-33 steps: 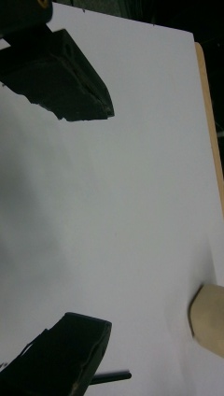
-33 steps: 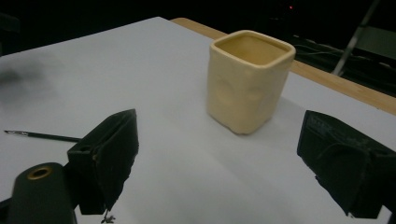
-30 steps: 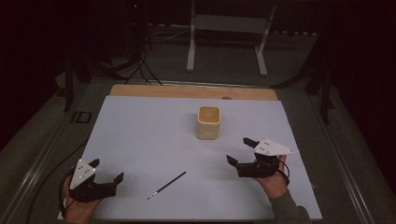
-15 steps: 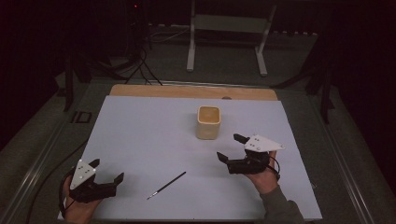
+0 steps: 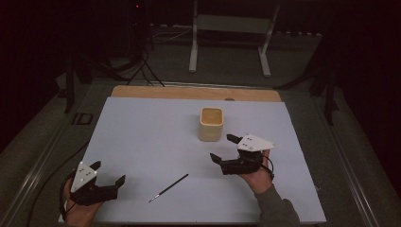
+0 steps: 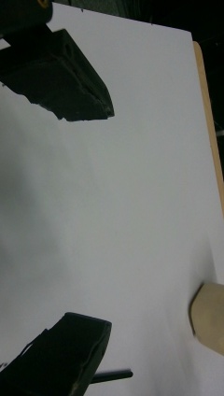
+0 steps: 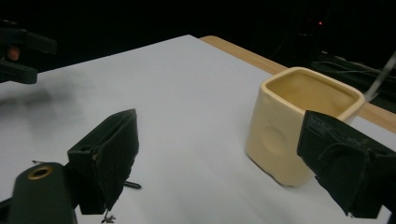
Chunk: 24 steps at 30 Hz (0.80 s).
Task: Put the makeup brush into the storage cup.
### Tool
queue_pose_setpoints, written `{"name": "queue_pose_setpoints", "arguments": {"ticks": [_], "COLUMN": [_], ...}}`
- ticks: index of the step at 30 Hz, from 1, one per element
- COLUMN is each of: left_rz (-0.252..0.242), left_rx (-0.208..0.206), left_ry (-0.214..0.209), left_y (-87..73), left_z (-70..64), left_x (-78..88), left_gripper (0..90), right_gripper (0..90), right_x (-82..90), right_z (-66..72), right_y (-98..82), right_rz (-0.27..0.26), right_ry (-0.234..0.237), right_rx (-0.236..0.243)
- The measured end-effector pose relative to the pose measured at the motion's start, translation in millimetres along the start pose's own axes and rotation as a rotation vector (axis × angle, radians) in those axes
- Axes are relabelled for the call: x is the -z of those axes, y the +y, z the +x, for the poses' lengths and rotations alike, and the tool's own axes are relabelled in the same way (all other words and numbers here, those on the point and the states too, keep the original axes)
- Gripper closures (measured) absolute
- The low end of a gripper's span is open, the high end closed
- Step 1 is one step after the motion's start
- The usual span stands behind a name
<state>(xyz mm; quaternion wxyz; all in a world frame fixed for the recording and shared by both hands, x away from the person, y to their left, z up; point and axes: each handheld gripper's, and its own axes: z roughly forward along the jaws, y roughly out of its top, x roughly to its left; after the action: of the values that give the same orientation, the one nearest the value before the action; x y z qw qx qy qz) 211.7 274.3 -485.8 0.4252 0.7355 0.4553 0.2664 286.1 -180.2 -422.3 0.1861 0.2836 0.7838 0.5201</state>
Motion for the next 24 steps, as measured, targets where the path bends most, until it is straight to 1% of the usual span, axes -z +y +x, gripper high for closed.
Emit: {"name": "queue_pose_setpoints", "arguments": {"ticks": [4,12,24], "left_rz": [0.000,0.000,0.000], "left_rx": [0.000,0.000,-0.002], "left_ry": [0.000,-0.001,-0.003], "left_y": [0.0,-0.1,-0.1], "left_z": [0.0,0.0,-0.3], "left_x": [-0.2,-0.2,-0.3], "left_gripper": [2.4,2.4,2.4], "right_gripper": [12.5,12.8,12.9], "right_x": [-3.4,-15.9,-31.4], "right_z": [2.0,9.5,20.1], "right_y": [1.1,4.0,9.9], "right_rz": [0.003,0.024,0.033], "right_ry": [0.010,0.039,0.073], "right_rx": [0.003,0.026,0.045]}}
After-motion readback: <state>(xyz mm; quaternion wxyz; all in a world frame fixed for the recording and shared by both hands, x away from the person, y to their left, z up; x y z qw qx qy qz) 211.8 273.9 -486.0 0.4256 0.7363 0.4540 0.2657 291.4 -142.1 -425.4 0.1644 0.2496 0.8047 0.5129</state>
